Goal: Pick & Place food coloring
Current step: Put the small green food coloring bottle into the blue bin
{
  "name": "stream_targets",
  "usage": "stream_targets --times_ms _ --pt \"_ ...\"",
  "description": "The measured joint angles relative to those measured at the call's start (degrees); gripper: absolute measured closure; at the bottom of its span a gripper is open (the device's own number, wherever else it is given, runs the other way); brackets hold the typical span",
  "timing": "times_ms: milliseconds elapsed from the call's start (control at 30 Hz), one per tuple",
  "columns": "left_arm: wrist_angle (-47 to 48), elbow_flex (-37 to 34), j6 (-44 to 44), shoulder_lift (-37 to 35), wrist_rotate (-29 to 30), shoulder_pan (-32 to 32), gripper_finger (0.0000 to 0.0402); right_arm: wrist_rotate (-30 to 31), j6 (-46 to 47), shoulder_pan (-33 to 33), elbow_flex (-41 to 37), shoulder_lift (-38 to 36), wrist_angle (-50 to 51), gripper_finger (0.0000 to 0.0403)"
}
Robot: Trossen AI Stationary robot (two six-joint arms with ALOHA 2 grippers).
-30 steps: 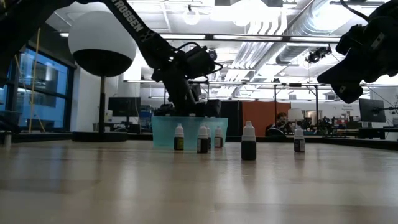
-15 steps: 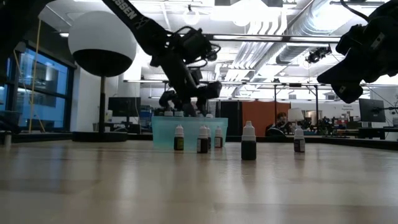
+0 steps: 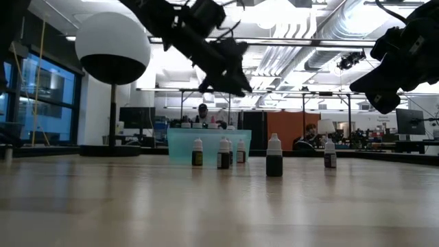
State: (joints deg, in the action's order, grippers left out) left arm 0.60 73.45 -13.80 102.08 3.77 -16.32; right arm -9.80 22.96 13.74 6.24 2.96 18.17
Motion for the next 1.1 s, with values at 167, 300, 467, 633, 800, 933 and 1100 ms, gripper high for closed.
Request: stream_targets --times_ms 167,300,467,633,800,933,1100 --pt "1.6 0.0 2.6 -3.4 -9.7 -0.1 0.0259 0.0 0.0 0.0 0.0 0.0 0.0 0.0402" --pt "4.6 0.0 6.6 -5.7 -14.0 -0.1 0.0259 0.0 0.0 0.0 0.0 0.0 0.0 0.0402" --pt "9.6 0.0 8.3 -8.2 -17.7 -0.2 0.0259 0.0 0.0 0.0 0.0 0.0 0.0 0.0402" --pt "14.5 0.0 9.5 -11.1 -20.4 -0.2 0.0259 0.0 0.0 0.0 0.0 0.0 0.0 0.0402" --pt "17.6 0.0 10.0 -14.0 -23.1 -0.2 0.0259 0.0 0.1 0.0 0.0 0.0 0.0 0.0402" --pt "22.3 0.0 11.0 -17.3 -24.9 -0.2 0.0259 0.0 0.0 0.0 0.0 0.0 0.0 0.0402" --pt "28.6 0.0 12.2 -23.3 -25.3 -0.2 0.0259 0.0 0.0 0.0 0.0 0.0 0.0 0.0402"
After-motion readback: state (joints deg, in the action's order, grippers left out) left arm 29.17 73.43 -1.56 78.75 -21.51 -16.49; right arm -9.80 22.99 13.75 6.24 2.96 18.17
